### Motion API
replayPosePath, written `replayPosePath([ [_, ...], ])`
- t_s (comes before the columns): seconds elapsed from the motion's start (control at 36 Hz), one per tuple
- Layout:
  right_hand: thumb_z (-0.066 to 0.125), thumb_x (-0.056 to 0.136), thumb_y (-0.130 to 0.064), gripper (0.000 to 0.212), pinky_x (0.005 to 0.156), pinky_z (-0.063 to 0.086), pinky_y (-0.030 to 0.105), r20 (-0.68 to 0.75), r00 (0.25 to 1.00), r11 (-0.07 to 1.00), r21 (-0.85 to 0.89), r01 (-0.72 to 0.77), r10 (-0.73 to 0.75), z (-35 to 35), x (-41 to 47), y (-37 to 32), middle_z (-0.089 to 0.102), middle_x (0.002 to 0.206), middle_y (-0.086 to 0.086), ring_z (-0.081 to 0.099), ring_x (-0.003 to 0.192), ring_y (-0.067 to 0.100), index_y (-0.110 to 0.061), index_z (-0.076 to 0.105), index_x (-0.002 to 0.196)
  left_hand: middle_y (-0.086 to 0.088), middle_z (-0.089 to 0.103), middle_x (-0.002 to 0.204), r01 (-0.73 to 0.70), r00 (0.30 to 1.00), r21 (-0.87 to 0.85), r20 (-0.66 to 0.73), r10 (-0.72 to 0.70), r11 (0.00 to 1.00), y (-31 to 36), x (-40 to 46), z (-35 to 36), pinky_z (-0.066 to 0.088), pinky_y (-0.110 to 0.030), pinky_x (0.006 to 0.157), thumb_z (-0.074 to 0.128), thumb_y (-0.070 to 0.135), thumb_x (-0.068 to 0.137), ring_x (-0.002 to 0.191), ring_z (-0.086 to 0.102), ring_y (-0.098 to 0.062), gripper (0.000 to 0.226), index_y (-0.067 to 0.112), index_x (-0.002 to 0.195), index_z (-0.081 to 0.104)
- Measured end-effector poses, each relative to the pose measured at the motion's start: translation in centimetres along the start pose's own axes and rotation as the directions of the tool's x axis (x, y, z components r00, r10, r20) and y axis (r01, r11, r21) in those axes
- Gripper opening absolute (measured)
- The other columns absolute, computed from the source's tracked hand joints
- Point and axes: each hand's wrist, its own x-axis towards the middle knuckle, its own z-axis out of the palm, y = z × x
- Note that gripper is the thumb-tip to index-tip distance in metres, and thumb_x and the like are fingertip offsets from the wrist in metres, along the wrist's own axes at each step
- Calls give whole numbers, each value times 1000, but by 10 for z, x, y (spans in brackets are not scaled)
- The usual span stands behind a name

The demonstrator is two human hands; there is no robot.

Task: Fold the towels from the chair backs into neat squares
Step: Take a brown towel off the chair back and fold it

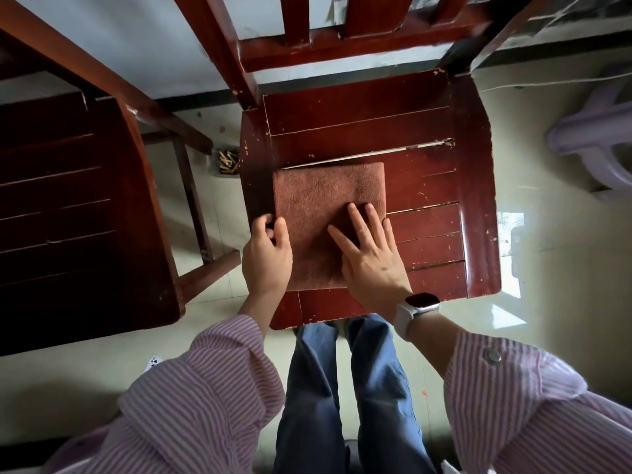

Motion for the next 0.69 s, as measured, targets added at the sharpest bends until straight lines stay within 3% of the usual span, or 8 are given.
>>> replayPosePath([
  [0.22,31,79,-25,54,105,23,58,-14,1000,997,-78,2,-3,4,0,2,35,145,19,29,134,42,-21,51,129,-14,66,99,-138,990,-63,26,140,988,-20,-2,-7,46,-27,72,60,17,88,84,61,-19,25,3,108,62],
  [0.31,33,78,-24,54,105,21,60,-38,999,993,-119,1,-5,6,0,1,36,145,20,30,134,41,-19,50,129,-16,59,105,-183,981,58,-53,186,981,-17,0,-6,48,-34,76,61,19,86,88,60,-28,26,5,109,60],
  [0.39,34,80,-17,54,108,18,57,-138,990,995,-101,-21,7,4,3,-1,37,144,21,31,135,38,-12,46,132,-14,56,117,-386,890,298,-129,437,873,-7,1,-4,41,-35,88,52,17,88,108,52,-28,30,9,117,55],
  [0.47,31,83,-14,56,112,13,51,-225,974,996,-74,-48,31,3,12,-1,32,146,20,27,137,35,-10,36,138,-11,46,138,-664,713,418,102,694,621,0,10,3,31,-39,104,44,15,89,131,38,-26,43,12,132,44],
  [0.53,31,85,-17,55,113,8,48,-241,970,996,-67,-58,40,7,21,0,30,147,20,24,138,33,-10,34,140,-9,36,147,-742,636,467,263,725,481,-2,21,10,25,-46,111,42,20,90,138,28,-26,50,12,139,35],
  [0.58,32,87,-23,55,113,4,45,-226,972,995,-63,-78,62,14,29,2,29,149,19,23,139,31,-10,31,141,-8,29,150,-745,640,506,356,681,435,-7,33,15,20,-50,112,38,29,91,140,23,-25,54,14,142,27],
  [0.69,34,90,-33,57,113,7,48,-223,972,990,-107,-96,70,34,34,10,25,151,13,18,141,26,-16,25,144,-5,21,153,-744,642,531,400,654,406,-19,45,21,15,-54,113,30,37,92,142,14,-23,56,18,145,20],
])
